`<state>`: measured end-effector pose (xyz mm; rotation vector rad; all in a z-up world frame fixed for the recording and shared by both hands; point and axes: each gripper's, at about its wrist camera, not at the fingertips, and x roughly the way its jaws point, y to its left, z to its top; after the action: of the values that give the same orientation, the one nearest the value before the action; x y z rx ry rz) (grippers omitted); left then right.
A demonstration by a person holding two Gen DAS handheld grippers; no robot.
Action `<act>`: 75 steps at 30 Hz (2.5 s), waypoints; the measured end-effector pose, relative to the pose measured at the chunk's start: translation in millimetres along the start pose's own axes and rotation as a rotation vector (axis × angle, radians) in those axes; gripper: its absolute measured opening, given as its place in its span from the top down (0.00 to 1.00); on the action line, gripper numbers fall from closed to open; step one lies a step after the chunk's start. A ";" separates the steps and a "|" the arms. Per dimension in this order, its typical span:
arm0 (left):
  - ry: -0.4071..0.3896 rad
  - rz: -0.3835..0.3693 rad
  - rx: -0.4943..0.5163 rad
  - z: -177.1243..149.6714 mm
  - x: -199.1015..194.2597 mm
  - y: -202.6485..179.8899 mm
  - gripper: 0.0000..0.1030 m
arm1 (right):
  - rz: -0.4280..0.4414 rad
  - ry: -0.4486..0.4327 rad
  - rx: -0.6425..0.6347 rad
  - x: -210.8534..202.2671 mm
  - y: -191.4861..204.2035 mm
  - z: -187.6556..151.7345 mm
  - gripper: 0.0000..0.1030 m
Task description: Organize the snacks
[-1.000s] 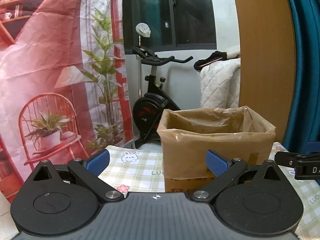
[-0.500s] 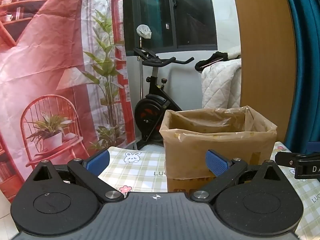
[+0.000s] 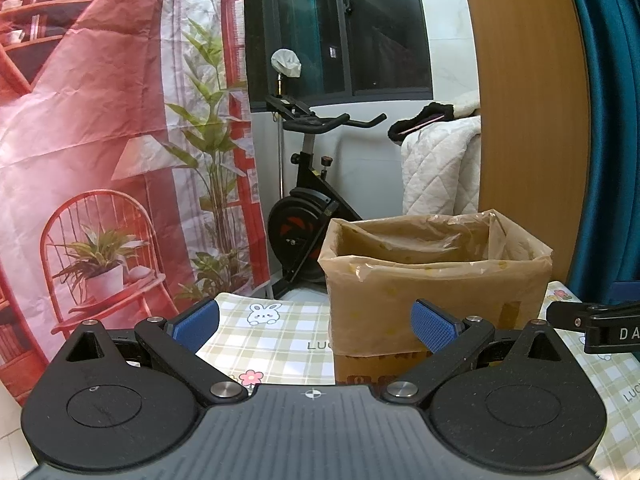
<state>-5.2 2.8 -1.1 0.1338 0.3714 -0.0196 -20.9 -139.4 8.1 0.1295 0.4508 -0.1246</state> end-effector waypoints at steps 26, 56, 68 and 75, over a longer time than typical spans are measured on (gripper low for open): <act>0.010 -0.014 0.002 -1.6 0.7 -2.5 0.00 | 0.000 0.002 0.000 0.3 -0.1 0.0 0.00; 0.003 -0.058 -0.038 -2.8 2.5 1.0 0.00 | 0.000 0.003 -0.003 1.4 -0.1 -0.8 0.00; 0.003 -0.114 -0.145 -16.8 15.4 15.1 0.00 | -0.014 0.002 -0.007 14.7 -7.8 -10.7 0.00; 0.051 -0.101 -0.109 -39.6 31.4 22.7 0.01 | -0.023 0.033 -0.035 32.6 -9.9 -39.4 0.01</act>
<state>10.8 30.8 -46.1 0.0077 0.4288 -0.0959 -10.0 -146.1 -42.4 0.0925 0.4874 -0.1368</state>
